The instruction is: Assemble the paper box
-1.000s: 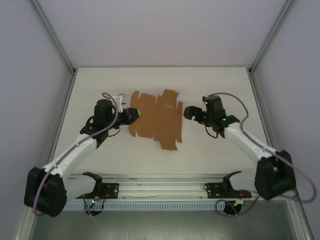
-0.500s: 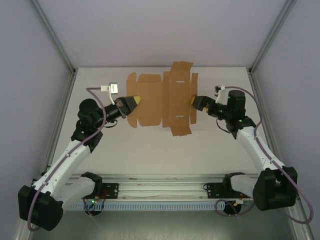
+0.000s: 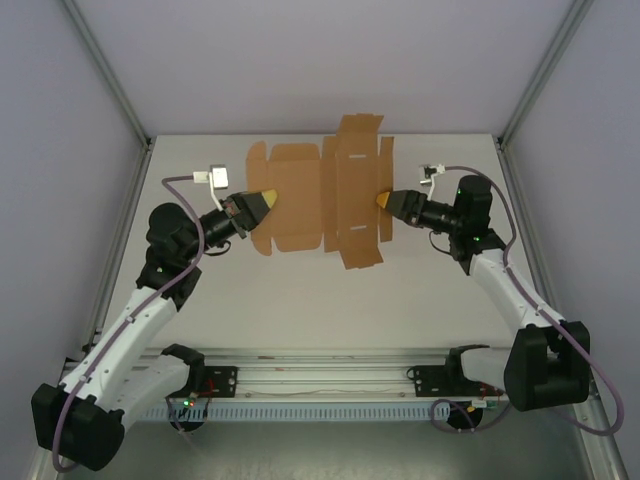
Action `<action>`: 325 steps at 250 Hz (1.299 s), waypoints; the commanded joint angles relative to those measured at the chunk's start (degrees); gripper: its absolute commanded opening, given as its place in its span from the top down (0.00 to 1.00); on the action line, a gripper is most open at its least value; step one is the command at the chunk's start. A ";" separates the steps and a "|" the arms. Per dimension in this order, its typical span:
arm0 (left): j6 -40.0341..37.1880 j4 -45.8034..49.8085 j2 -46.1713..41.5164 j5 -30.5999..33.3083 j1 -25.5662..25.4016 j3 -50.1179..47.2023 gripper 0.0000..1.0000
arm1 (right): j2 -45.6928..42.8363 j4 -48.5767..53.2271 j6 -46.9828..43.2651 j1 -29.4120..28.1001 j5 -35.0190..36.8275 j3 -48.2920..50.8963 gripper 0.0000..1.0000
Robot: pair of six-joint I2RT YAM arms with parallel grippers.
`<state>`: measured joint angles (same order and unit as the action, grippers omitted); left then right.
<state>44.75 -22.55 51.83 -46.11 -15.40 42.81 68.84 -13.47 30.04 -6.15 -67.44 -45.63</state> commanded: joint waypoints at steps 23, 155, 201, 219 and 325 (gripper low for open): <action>-1.72 0.54 -2.02 4.18 -0.18 -0.43 1.00 | -2.55 0.03 -2.33 0.19 -2.63 -0.41 0.91; -10.23 41.16 -7.43 48.47 -0.19 -4.12 0.00 | 4.79 38.57 -41.82 -10.64 32.28 -9.71 1.00; -12.07 42.80 -6.78 43.48 -0.24 -4.91 0.00 | 14.96 42.98 -51.04 -15.53 44.54 -15.72 1.00; -11.67 40.01 -6.18 40.09 -0.19 -5.94 0.00 | 18.35 41.07 -56.07 -18.73 52.37 -17.55 1.00; -8.57 27.32 4.67 23.59 -0.23 -4.12 0.00 | 29.61 5.04 -94.99 -34.65 86.76 -7.63 1.00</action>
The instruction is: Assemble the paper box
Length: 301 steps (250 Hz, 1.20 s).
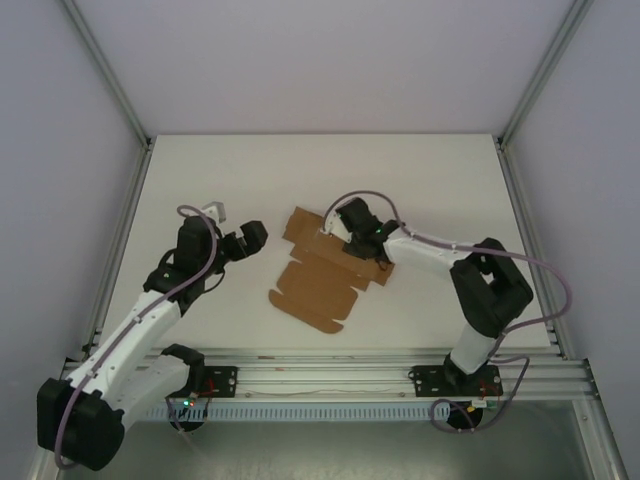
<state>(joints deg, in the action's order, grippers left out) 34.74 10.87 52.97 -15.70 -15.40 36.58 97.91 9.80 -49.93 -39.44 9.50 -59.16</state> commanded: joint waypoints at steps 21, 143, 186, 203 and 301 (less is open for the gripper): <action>1.66 -6.93 7.79 -8.89 -0.21 4.79 0.00 | -0.88 -27.48 -18.65 -1.57 5.57 10.72 1.00; -0.91 -7.24 37.14 -28.54 -0.45 29.54 0.00 | -5.53 -37.09 -26.51 -2.32 -0.35 13.27 1.00; -1.03 -7.81 39.37 -29.60 -1.21 30.43 0.00 | -6.41 -38.17 -25.54 -2.35 -0.35 13.20 1.00; -1.00 -7.38 39.92 -29.62 -1.55 30.38 0.07 | -6.59 -37.80 -25.48 -2.32 0.41 12.96 1.00; -2.31 0.93 42.43 -23.72 -3.85 31.30 0.26 | -7.04 -38.92 -25.49 -2.31 1.76 12.97 1.00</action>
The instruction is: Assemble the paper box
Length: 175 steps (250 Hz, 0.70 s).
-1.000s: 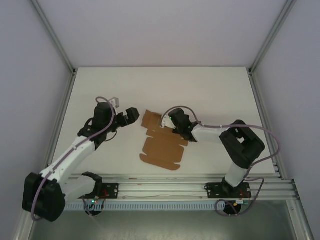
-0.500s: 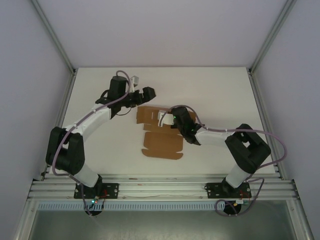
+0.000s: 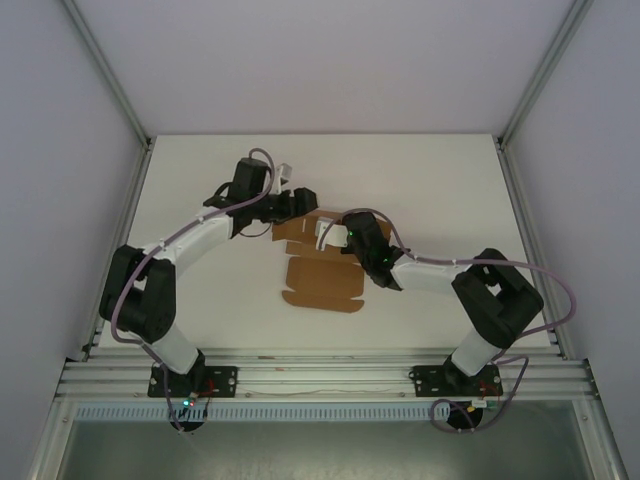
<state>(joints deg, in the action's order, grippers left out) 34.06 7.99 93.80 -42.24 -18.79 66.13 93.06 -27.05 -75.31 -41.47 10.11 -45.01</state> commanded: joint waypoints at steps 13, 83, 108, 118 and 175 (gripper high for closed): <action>-1.47 3.63 2.42 2.27 -0.47 2.19 0.27 | -2.39 -2.18 -0.01 -0.28 1.24 -1.05 1.00; 4.44 -5.90 5.14 -2.83 -1.87 3.06 0.48 | -3.50 -3.44 0.52 -0.36 -0.79 1.00 1.00; 6.08 -6.65 5.37 -1.46 -2.24 2.86 0.56 | -3.41 -3.77 0.18 -0.41 -1.52 1.55 1.00; 6.57 -6.80 5.58 -1.10 -2.34 2.80 0.61 | -3.41 -4.03 0.04 -0.36 -1.62 1.75 1.00; 8.65 -8.38 4.41 3.39 -3.15 1.74 0.74 | -4.19 -4.67 0.59 -0.54 -2.80 3.06 1.00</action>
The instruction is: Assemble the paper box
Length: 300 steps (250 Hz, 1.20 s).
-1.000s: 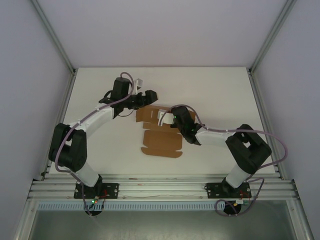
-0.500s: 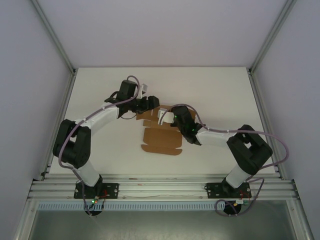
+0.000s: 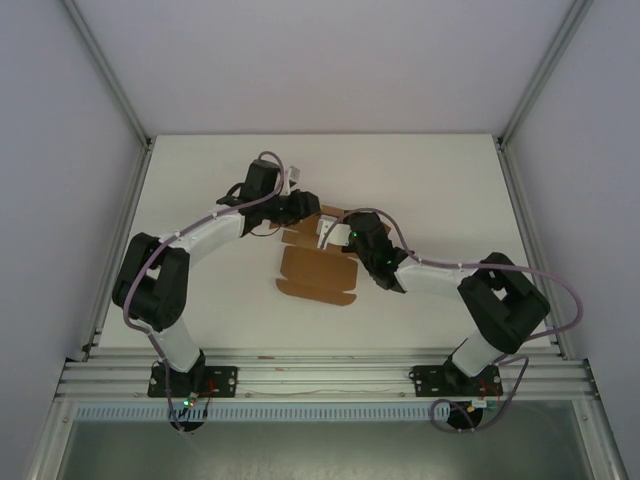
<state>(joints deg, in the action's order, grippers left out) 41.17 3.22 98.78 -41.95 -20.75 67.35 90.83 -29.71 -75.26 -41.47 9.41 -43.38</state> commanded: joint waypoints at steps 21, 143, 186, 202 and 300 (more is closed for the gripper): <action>1.82 -4.00 -1.25 5.18 -1.59 0.48 0.79 | -2.50 -2.05 0.82 -0.65 -2.21 1.63 1.00; -11.52 7.05 -17.03 22.15 -1.98 -8.64 0.00 | -5.13 2.44 2.84 -0.72 3.35 -0.15 1.00; -15.32 11.44 -26.25 39.10 0.56 -17.89 0.00 | -6.92 3.72 4.66 -0.38 3.80 0.00 1.00; -16.48 10.78 -27.22 39.67 2.68 -20.86 0.00 | -7.99 4.42 5.44 -0.10 3.00 0.25 1.00; -17.62 -17.72 -22.26 28.50 5.85 -34.08 0.00 | -14.78 18.71 17.02 3.84 -11.81 -2.94 1.00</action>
<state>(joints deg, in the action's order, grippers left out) 25.32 -0.73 75.94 -9.65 -14.90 34.28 77.80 -16.19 -63.53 -38.30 3.44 -43.90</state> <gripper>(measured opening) 0.997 0.049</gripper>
